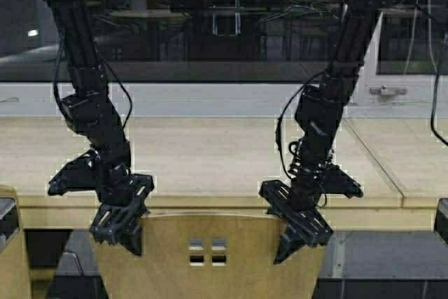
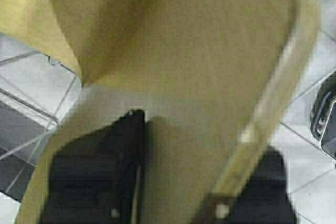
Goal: Push the chairs under the table
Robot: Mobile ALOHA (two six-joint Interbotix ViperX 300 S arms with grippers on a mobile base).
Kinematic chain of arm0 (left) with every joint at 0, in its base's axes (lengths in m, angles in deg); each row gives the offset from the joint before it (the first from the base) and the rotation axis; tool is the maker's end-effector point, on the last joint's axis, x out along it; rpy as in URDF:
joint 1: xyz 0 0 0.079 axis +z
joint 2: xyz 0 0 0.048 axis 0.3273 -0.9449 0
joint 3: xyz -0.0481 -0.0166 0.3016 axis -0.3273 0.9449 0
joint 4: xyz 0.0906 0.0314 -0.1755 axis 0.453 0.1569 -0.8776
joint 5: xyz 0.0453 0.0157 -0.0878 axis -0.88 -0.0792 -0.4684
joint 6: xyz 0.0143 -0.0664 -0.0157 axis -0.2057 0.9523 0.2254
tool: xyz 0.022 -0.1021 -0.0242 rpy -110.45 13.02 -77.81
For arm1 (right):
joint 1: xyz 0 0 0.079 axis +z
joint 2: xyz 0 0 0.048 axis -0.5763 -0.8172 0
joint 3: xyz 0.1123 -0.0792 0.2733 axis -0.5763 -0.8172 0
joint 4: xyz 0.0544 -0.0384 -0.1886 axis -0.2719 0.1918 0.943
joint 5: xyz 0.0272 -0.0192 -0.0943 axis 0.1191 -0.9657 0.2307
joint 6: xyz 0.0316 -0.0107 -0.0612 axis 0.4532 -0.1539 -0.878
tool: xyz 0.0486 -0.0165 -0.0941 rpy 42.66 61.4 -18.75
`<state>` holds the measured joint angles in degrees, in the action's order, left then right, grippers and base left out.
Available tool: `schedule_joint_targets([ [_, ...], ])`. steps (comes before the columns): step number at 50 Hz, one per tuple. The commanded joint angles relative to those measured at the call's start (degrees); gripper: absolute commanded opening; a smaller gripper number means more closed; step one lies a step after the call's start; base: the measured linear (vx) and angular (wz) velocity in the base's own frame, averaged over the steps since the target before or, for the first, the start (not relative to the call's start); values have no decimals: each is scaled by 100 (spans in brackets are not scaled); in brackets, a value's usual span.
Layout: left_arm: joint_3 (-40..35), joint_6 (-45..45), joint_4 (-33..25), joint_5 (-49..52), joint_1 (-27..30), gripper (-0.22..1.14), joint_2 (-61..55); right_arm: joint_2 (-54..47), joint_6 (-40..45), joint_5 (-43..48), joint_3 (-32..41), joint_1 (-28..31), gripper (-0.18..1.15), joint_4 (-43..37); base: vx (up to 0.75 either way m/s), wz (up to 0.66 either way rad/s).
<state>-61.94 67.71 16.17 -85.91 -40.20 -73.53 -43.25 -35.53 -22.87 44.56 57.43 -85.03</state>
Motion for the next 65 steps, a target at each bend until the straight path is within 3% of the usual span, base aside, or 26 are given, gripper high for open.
schedule_joint_targets([
  [1,-114,-202,220,-62,9,22,325,202,-316,88,44,-9,21,79,22,3],
  [38,53,-202,220,-18,9,25,264,185,-431,149,53,9,22,378,15,-1],
  [43,62,-211,237,-18,9,38,290,185,-483,123,70,0,35,378,4,-1],
  [54,26,-211,316,132,9,89,369,290,-571,-237,149,-53,93,360,0,0],
  [58,0,-211,316,193,9,100,387,316,-519,-343,167,-105,98,352,-1,1],
  [65,114,-202,316,483,9,100,475,439,-466,-562,79,-114,97,352,0,1],
])
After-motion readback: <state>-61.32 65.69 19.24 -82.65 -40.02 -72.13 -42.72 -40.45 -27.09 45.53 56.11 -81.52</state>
